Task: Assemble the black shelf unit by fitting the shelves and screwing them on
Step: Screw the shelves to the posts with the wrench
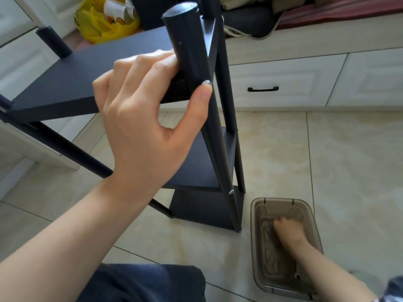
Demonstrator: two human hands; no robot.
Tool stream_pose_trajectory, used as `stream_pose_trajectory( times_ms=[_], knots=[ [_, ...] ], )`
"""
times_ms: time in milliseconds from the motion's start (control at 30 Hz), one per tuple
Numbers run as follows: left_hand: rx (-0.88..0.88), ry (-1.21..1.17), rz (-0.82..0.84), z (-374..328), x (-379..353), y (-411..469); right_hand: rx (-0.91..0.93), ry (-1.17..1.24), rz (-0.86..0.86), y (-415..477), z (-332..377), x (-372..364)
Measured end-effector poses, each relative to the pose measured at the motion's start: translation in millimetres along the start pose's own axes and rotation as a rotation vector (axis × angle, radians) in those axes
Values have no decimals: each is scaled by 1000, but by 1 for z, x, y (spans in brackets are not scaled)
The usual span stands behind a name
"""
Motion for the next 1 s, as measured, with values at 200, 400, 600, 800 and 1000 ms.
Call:
stream_pose_trajectory(
  times_ms=[200,400,600,800,1000],
  knots=[
    [10,-14,3,1,0,0,43,29,6,5,-1,-2],
    [11,-17,5,1,0,1,154,-63,12,10,-17,7],
    [9,-14,1,2,-1,0,50,-34,-62,4,-60,32],
    [-26,-4,-24,-1,0,0,33,267,-98,7,-52,51],
    [-21,5,-21,-2,-1,1,-8,618,-371,-12,-27,90]
  ],
)
Point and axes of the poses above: each hand's wrist, its own y-axis towards the middle knuckle, its own x-axis out of the back of the hand, z = x × y, the point moved 8 cm from there along y, towards the middle knuckle, and after that the axes turned 12 degrees about x, right-handed, at the moved point
